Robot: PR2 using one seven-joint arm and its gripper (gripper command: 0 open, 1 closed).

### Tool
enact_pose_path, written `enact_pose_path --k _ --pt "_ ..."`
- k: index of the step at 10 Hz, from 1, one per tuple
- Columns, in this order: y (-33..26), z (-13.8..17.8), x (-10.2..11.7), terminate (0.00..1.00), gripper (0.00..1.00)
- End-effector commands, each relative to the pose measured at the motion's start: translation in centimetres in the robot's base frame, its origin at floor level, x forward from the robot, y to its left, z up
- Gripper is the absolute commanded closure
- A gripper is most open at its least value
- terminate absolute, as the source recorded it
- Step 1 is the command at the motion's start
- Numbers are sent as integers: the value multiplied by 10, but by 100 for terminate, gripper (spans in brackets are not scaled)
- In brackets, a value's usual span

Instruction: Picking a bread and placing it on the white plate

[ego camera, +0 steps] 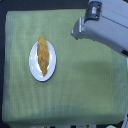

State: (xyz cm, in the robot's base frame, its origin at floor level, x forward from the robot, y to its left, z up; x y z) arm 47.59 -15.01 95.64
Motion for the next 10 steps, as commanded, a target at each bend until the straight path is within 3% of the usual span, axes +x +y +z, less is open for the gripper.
enact_pose_path --k 1,4,10 --pt "-91 1 -7 0 0" --pt "-123 -1 -14 0 0" --pt "-133 -10 -22 0 0"
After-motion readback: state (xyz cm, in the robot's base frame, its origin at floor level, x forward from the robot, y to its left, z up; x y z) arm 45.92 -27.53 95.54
